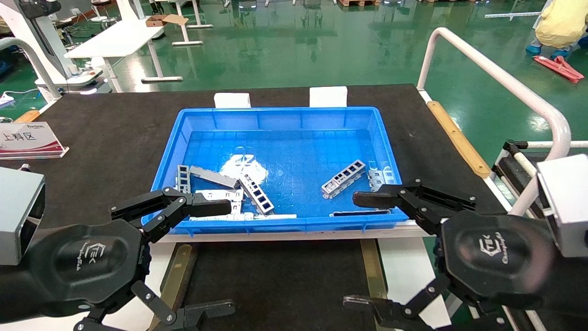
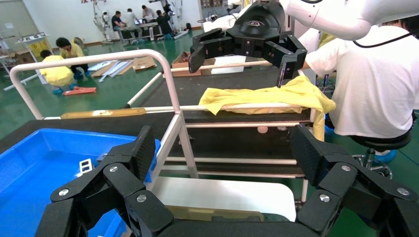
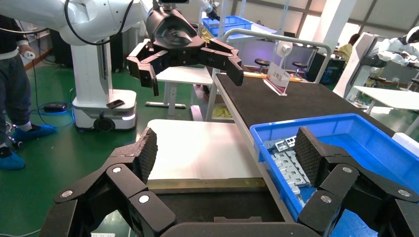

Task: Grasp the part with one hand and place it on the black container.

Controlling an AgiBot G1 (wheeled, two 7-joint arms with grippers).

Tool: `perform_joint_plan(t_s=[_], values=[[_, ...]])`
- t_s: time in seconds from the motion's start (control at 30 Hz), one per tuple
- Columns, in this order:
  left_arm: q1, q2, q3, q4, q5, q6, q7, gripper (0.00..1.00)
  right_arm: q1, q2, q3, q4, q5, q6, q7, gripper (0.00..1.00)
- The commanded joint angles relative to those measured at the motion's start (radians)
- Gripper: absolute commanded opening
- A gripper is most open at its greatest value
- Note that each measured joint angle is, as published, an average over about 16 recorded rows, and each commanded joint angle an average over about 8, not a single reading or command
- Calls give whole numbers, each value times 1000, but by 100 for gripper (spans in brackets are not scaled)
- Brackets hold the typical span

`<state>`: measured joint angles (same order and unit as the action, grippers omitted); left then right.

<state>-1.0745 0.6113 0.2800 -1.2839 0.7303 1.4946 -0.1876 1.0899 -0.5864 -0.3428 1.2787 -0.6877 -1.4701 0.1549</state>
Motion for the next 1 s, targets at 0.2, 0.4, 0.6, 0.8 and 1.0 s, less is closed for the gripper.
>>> perform_joint_plan(t_s=[0.2, 0.4, 0.6, 0.8, 1.0], values=[[0, 0, 0, 0, 0, 0, 0, 100, 0, 0, 0, 0, 0, 0, 0, 100], [0, 0, 0, 0, 0, 0, 0, 100, 0, 0, 0, 0, 0, 0, 0, 100], [0, 0, 0, 0, 0, 0, 0, 100, 0, 0, 0, 0, 0, 0, 0, 100], [0, 0, 0, 0, 0, 0, 0, 100, 0, 0, 0, 0, 0, 0, 0, 100], [0, 0, 0, 0, 0, 0, 0, 100, 0, 0, 0, 0, 0, 0, 0, 100]])
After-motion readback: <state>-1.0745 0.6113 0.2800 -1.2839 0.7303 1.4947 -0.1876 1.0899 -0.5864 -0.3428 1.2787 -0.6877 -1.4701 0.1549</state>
